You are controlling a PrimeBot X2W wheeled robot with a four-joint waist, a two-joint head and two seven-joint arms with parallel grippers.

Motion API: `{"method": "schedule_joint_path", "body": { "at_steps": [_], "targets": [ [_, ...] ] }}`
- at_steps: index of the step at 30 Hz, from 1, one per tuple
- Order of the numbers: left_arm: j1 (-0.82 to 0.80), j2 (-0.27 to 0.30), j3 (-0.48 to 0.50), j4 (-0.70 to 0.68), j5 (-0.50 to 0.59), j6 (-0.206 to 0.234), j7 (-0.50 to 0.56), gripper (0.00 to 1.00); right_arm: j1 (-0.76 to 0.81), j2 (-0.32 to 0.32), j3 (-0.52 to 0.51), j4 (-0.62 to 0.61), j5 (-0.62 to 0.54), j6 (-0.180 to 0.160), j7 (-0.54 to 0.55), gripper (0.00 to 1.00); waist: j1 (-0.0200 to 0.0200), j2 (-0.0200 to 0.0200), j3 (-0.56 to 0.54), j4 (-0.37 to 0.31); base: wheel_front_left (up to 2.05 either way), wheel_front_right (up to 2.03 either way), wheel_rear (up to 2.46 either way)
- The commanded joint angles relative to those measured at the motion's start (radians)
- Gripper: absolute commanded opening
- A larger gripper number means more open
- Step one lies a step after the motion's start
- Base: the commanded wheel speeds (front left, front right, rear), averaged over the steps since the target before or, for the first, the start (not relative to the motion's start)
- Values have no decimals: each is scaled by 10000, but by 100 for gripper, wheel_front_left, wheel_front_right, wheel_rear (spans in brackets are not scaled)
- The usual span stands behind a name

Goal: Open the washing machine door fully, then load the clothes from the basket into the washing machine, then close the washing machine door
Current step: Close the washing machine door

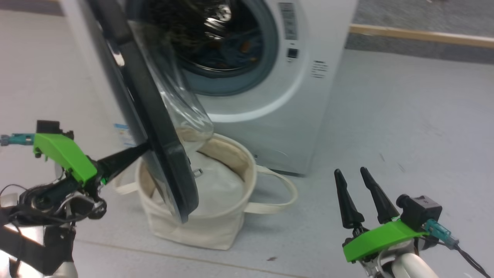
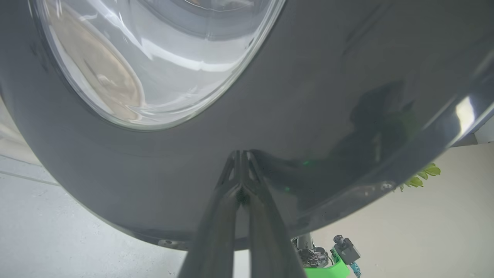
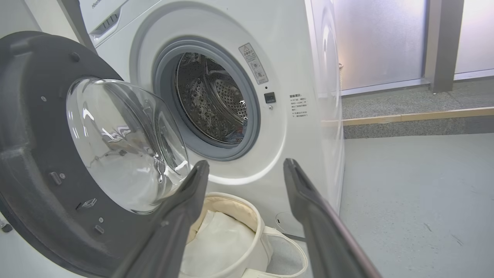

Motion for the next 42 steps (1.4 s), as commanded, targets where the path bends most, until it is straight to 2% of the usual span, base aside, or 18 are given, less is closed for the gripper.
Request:
{"method": "schedule_joint_path", "body": {
  "at_steps": [1, 12, 13, 19, 23, 29, 30, 31, 34, 36, 38, 40, 42],
  "targets": [
    [-369, 239, 332, -546, 100, 17, -284, 0, -451, 26, 84, -374, -99, 6, -51, 100, 0, 0, 325, -975, 0, 0, 0],
    [-1190, 524, 1114, 79, 449, -327, -2240, 0, -848, 70, 15, -542, -211, 6, -51, 100, 0, 0, 1062, -3744, 0, 0, 0],
    [-1190, 524, 1114, 79, 449, -327, -2240, 0, -848, 70, 15, -542, -211, 6, -51, 100, 0, 0, 1062, -3744, 0, 0, 0],
    [-1901, 893, 1583, 757, 653, -633, -3472, 0, -1085, 175, 73, -554, -202, 6, -51, 100, 0, 0, 1431, -4715, 0, 0, 0],
    [-2179, 1050, 1604, 1354, 803, -924, -3938, 0, -1127, 231, 60, -539, -190, 6, -51, 100, 0, 0, 1493, -4787, 0, 0, 0],
    [-2069, 916, 1165, 1769, 1075, -1386, -4226, 0, -1150, 164, 162, -521, -159, 6, -51, 100, 0, 0, 1332, -4001, 0, 0, 0],
    [-1986, 871, 1087, 1778, 1124, -1432, -4272, 29, -1158, 137, 196, -518, -148, 6, -51, 100, 0, 0, 1294, -3804, 0, 0, 0],
    [-1903, 827, 1019, 1760, 1184, -1475, -4365, 100, -1160, 105, 226, -508, -140, 6, -51, 100, 0, 0, 1256, -3596, 0, 0, 0],
    [-1564, 718, 740, 1556, 1412, -1616, -4711, 100, -1162, 10, 321, -487, -116, 6, -51, 100, 0, 0, 1136, -2964, 0, 0, 0],
    [-1181, 869, 272, 1184, 1970, -1702, -5242, 100, -1141, -48, 339, -482, -110, 6, -51, 100, 0, 0, 1049, -2572, 0, 0, 0],
    [-448, 1343, -757, 216, 3045, -1742, -6887, 100, -1120, -116, 313, -519, -117, 6, -51, 100, 0, 0, 966, -2049, 0, 0, 0],
    [247, 2157, -2054, -482, 4345, -1745, -8561, 100, -1106, -153, 282, -514, -127, 6, -51, 100, 0, 0, 909, -1784, 0, 0, 0],
    [849, 2563, -2904, -478, 4936, -1747, -9925, 100, -1079, -205, 260, -502, -127, 6, -51, 100, 0, 0, 821, -1562, 0, 0, 0]
  ]
}}
